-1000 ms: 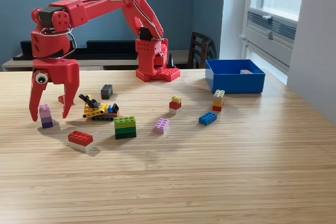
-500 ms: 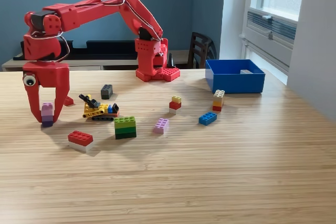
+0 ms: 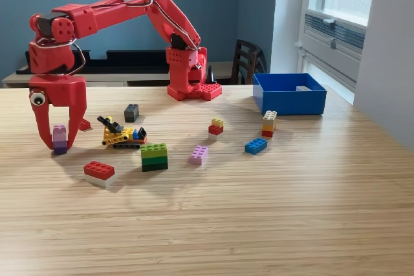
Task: Grasp a lego block and put it in the bin.
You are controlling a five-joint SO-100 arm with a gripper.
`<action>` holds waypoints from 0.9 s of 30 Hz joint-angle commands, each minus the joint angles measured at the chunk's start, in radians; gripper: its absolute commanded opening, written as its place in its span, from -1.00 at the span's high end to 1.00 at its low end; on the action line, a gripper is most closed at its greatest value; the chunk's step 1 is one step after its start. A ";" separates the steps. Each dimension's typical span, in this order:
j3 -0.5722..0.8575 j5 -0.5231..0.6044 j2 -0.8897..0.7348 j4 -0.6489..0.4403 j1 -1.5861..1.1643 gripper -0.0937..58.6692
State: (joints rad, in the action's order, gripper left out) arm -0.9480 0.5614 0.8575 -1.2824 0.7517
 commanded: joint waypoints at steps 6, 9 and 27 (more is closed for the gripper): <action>0.064 -0.055 0.249 -0.160 -0.028 1.00; 0.054 -0.067 0.356 -0.204 -0.055 1.00; -0.405 -0.144 1.031 -0.284 -0.640 1.00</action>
State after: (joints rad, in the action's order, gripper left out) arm -1.2916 0.4295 1.7073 -1.5570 0.2700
